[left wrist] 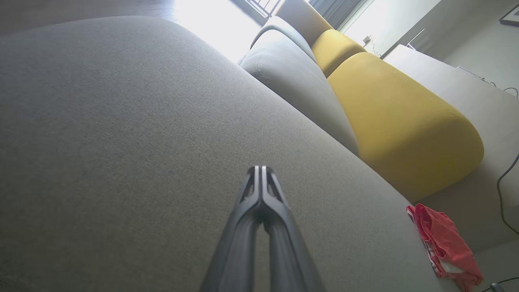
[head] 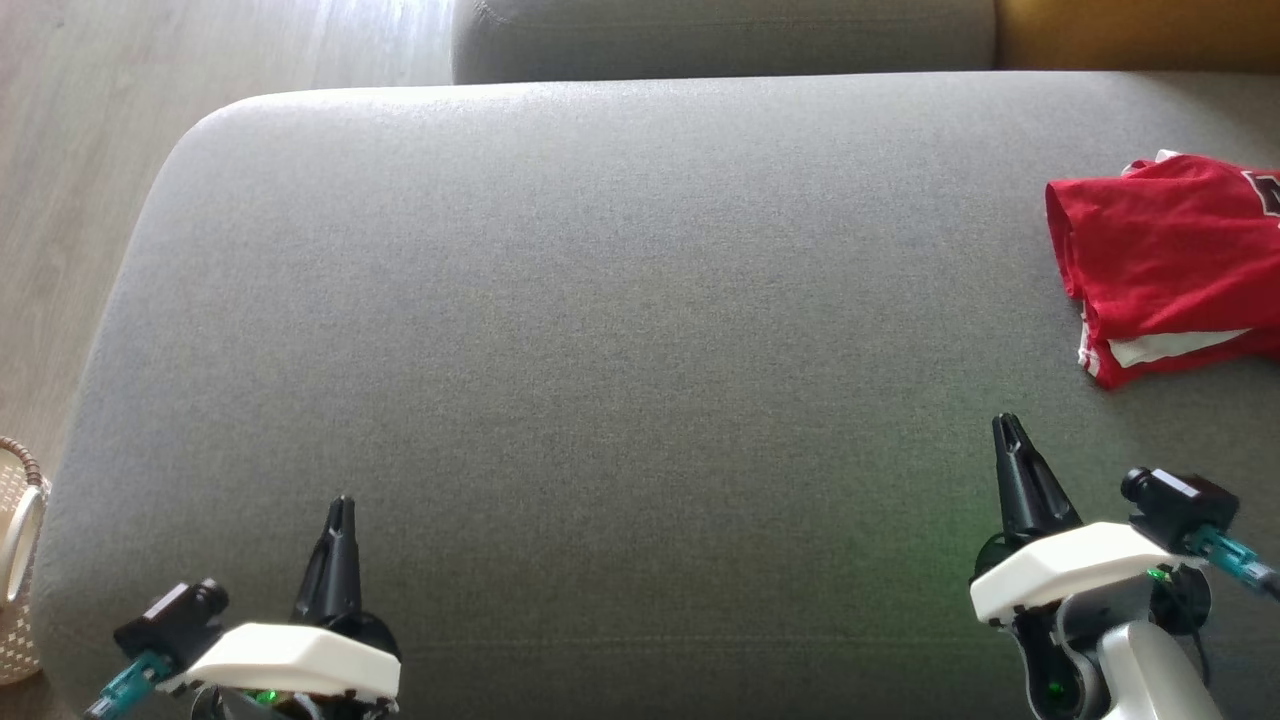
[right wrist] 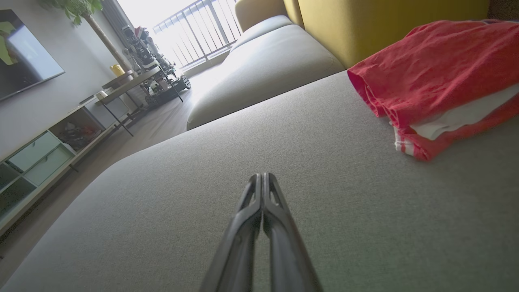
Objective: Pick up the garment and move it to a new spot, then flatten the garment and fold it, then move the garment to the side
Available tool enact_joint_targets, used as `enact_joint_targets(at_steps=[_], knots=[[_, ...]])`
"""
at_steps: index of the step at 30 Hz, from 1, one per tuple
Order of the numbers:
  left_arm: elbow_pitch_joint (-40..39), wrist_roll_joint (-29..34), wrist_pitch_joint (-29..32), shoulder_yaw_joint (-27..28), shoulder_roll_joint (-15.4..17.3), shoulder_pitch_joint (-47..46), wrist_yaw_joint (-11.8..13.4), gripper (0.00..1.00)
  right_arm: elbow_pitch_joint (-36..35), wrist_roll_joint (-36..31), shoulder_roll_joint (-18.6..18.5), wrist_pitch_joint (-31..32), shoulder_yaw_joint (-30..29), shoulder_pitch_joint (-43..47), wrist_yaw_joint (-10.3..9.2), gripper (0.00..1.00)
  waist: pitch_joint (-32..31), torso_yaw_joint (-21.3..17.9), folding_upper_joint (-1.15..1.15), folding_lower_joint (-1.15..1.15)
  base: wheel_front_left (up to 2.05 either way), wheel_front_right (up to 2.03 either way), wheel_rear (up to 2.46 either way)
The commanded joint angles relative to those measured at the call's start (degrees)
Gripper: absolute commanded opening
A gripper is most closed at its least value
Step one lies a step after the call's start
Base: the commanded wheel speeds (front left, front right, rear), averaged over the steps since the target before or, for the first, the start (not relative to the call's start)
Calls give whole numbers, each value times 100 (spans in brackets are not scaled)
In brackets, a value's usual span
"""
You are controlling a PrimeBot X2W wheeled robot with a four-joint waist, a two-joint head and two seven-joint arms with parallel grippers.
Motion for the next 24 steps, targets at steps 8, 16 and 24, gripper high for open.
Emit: enact_joint_targets(at_steps=[8, 16, 24], knots=[[-154, -547, 130, 206, 84, -349, -66, 0, -236, 667, 12, 181, -76, -182, -1, 0, -24, -42, 0, 0, 0, 0, 0], [-132, -999, 253, 277, 95, -409, -82, 0, -260, 1216, 15, 316, -129, -174, -1, 0, -47, -83, 0, 0, 0, 0, 0], [-110, -1449, 379, 351, 104, -469, -98, 0, -284, 1765, 18, 450, -182, -166, -1, 0, -69, -123, 0, 0, 0, 0, 0]])
